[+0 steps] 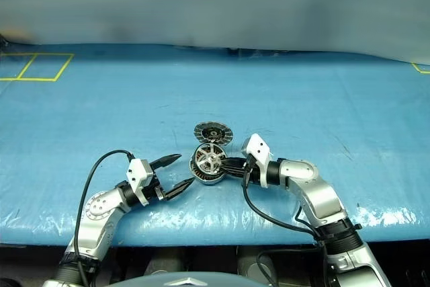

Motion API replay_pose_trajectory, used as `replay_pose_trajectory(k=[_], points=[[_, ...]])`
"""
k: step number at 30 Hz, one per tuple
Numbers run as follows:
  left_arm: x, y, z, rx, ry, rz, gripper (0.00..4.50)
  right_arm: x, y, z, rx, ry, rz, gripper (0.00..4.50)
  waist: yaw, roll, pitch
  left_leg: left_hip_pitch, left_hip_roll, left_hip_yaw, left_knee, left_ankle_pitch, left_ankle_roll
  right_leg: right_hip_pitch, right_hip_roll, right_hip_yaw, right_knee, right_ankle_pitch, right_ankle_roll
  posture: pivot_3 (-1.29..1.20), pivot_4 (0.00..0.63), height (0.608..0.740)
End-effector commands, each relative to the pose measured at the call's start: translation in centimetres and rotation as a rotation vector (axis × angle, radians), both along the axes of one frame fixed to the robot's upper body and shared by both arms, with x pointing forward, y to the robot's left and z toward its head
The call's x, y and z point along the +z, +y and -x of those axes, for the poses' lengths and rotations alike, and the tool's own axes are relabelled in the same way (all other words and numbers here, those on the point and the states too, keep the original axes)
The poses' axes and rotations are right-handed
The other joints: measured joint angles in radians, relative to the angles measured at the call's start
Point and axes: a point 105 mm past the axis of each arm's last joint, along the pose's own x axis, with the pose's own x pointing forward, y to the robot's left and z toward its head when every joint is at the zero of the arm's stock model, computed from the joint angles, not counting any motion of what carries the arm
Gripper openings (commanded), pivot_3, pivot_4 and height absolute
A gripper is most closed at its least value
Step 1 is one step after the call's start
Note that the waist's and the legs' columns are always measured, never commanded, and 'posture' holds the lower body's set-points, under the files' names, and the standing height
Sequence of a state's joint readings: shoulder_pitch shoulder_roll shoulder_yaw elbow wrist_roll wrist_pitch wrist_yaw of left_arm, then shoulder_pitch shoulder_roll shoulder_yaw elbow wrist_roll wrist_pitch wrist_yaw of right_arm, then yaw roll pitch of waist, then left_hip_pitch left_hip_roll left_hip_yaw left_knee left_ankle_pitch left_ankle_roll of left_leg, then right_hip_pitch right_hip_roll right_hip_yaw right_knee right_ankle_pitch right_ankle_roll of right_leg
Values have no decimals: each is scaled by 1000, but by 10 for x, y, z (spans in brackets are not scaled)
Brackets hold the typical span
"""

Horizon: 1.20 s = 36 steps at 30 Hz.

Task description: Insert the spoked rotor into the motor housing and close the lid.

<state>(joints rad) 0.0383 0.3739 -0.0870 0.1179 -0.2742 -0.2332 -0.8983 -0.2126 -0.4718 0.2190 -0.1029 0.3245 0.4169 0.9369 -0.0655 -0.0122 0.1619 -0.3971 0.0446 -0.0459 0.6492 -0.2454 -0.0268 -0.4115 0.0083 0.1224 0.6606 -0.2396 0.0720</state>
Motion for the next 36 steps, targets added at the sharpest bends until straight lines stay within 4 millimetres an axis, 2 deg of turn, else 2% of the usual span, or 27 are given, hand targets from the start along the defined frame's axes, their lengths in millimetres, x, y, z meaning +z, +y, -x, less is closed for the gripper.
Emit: replay_pose_trajectory(k=[1,10,13,15,16,20,26,27,32,33,36], points=[[5,-1,0,0,-33,1,4265,13,5,1,27,-51,-38,1434,0,0,0,0,0,0,0,0,0,0,0,0,0,0,0,0,150,740],[4,-1,0,0,-34,3,4265,17,13,-1,25,-48,-83,1434,-1,0,0,0,0,0,0,0,0,0,0,0,0,0,0,0,150,740],[4,-1,0,1,-35,3,4265,16,18,-5,19,-53,-86,854,-1,0,0,0,0,0,0,0,0,0,0,0,0,0,0,0,150,740],[4,-1,0,2,-35,2,4265,13,28,-6,30,-51,-82,210,-1,0,0,0,0,0,0,0,0,0,0,0,0,0,0,0,150,740],[4,-1,0,2,-35,2,4265,11,31,-8,32,-51,-75,64,-3,0,0,0,0,0,0,0,0,0,0,0,0,0,0,0,150,740],[4,0,-1,7,-39,0,4265,0,41,-13,32,-51,-31,64,-3,0,0,1,0,0,0,0,0,0,0,0,1,0,0,0,150,740],[4,2,0,16,-39,-1,4265,-10,42,-11,43,-54,20,64,-2,0,0,1,0,0,0,0,0,1,0,0,1,0,0,0,150,740],[4,2,0,17,-39,-1,4265,-9,41,-11,37,-61,13,64,-2,0,0,1,0,0,0,0,0,1,0,0,1,0,0,0,150,740],[3,3,0,18,-36,2,4265,36,34,-14,-11,-119,-196,64,-2,0,0,1,0,0,0,0,0,0,0,0,1,0,0,0,150,740],[3,3,0,18,-36,2,4265,39,33,-14,-15,-124,-205,64,-2,0,0,0,0,0,0,0,0,0,0,0,1,0,0,0,150,740],[3,2,0,16,-36,2,4265,37,12,-17,-68,-147,-118,64,0,0,0,0,0,0,0,0,0,0,0,0,1,0,0,0,150,740]])
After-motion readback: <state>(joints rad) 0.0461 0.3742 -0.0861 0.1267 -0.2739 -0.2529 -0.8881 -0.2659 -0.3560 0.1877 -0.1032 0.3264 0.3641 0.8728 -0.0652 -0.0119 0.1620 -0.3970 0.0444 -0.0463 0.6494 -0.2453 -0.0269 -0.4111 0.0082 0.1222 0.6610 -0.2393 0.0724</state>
